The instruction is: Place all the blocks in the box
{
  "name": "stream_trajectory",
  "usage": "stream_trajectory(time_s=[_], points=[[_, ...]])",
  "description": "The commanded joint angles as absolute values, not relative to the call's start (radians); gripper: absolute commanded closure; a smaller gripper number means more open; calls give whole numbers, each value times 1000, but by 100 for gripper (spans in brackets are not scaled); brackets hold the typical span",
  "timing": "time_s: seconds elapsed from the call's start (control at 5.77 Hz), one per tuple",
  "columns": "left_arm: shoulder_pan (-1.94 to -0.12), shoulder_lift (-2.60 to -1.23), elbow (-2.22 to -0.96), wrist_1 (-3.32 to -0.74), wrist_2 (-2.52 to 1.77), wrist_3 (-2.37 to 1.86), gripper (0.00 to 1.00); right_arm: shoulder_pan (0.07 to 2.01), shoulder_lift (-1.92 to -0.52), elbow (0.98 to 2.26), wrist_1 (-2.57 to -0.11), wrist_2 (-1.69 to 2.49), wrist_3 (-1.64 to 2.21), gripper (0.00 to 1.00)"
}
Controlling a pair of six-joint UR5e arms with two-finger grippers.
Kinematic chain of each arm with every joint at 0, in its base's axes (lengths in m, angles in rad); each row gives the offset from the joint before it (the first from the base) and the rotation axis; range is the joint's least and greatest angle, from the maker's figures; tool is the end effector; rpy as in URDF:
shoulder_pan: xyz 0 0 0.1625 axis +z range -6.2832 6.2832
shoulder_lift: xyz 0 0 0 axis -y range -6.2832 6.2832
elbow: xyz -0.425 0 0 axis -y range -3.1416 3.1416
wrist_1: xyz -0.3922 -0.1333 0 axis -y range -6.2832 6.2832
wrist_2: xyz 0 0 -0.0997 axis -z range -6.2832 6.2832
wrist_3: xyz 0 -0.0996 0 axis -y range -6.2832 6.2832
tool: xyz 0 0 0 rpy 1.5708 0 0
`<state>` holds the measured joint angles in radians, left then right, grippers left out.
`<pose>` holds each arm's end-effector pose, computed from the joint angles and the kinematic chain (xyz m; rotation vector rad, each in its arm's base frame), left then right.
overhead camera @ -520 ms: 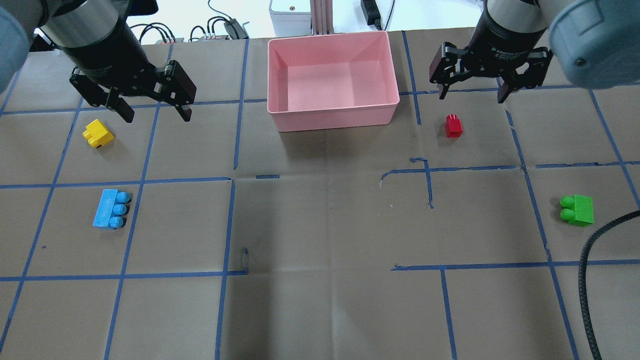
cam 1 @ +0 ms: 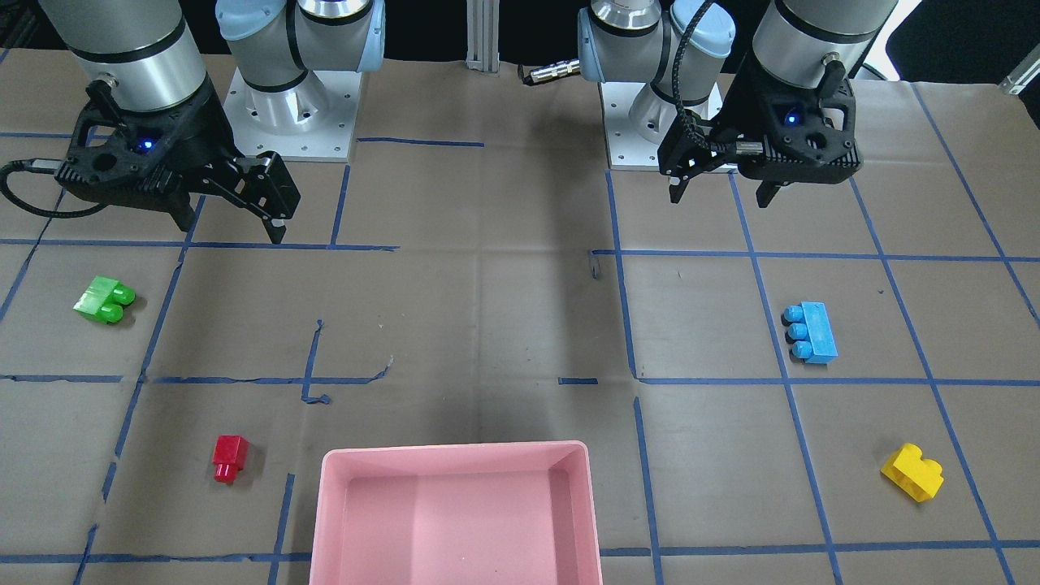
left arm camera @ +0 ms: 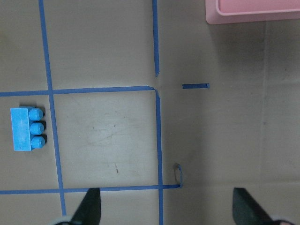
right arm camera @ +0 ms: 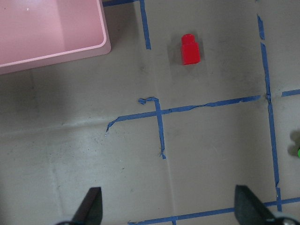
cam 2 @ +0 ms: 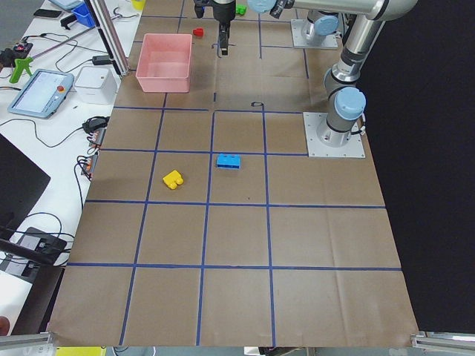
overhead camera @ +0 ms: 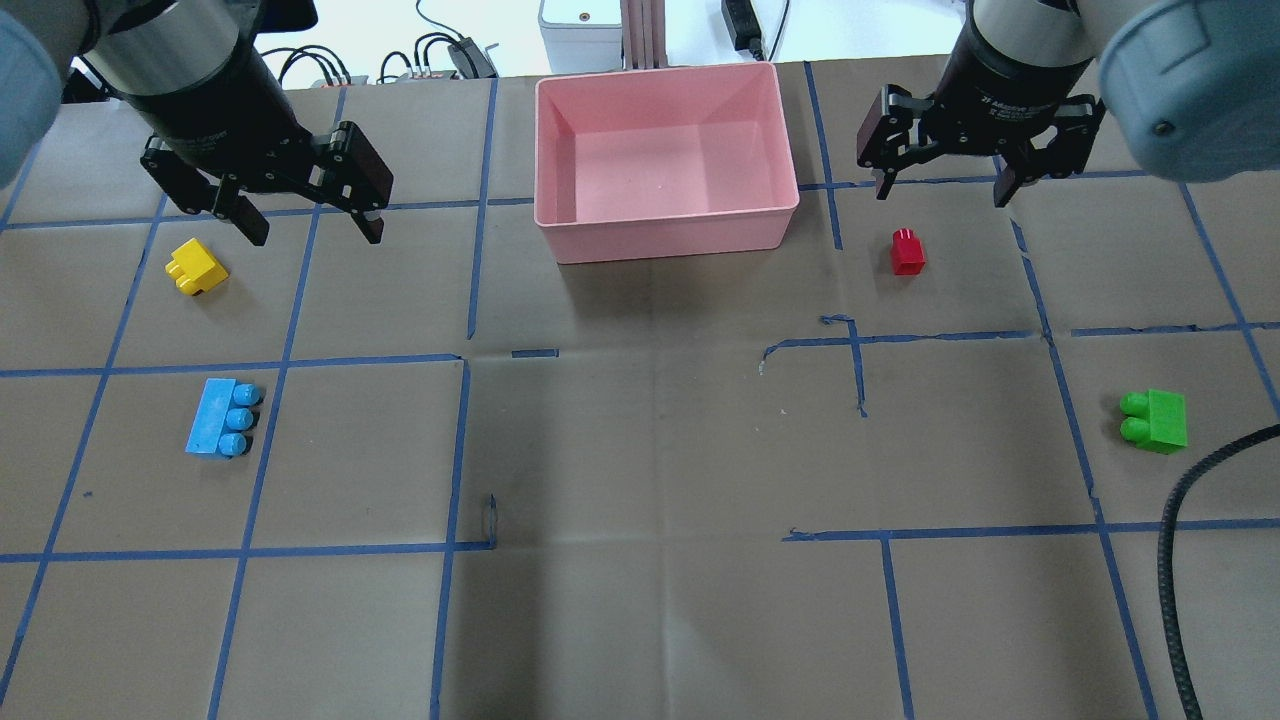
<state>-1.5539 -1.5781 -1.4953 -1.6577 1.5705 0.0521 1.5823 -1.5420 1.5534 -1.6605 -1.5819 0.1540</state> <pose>-0.1250 -0.4944 0.5128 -0.0553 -3.1400 -0.0293 0.1381 -0.5100 0.4914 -0.2238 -3.1266 0.1238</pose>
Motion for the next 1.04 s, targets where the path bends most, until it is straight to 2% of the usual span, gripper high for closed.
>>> stream_trajectory(time_s=[0.0,0.52,0.69,0.87], points=[[-1554,-1577,-1499,-1658,1572,52,1,1585,-1542,1554,-1661,-1582,152,0],[-1513,-1569,-1512,-1635,1575,151,1,1583,-1529,1554,-1661,-1580,131,0],[-1396,-1565,-1529,-1623,1578,213,1,1575,-1528,1558,-1663,-1582,100,0],[-1258,-1569,-1537,-1623,1578,353,1,1522,-1529,1560,-1670,-1598,-119,0]])
